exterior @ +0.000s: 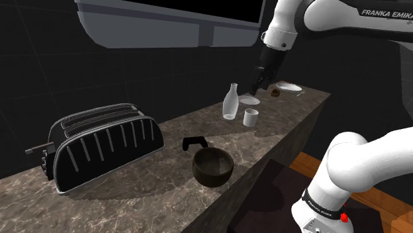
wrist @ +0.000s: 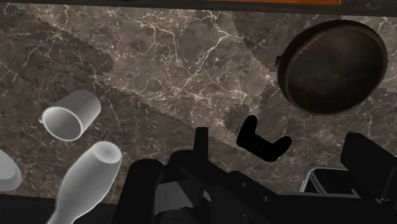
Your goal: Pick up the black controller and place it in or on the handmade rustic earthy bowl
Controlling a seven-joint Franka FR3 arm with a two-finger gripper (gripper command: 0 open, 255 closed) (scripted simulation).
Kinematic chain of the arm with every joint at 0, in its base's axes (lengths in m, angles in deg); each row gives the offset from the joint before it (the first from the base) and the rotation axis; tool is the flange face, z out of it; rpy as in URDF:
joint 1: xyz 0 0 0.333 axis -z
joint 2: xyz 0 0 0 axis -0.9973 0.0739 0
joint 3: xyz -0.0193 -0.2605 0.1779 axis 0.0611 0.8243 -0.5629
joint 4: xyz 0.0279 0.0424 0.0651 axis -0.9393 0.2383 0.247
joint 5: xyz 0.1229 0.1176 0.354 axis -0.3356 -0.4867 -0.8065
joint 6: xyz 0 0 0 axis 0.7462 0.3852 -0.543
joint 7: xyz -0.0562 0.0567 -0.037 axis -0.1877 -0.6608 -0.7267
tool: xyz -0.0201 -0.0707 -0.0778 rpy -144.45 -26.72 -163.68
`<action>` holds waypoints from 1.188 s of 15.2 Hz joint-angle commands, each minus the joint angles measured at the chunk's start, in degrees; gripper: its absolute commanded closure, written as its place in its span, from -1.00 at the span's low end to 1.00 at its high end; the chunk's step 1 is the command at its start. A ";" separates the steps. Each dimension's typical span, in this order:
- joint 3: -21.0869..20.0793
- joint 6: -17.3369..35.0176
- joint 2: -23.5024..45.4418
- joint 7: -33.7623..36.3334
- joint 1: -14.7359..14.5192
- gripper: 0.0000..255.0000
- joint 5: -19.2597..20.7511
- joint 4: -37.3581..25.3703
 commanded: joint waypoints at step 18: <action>2.77 40.11 21.90 -9.92 -2.33 -1.00 0.98 13.90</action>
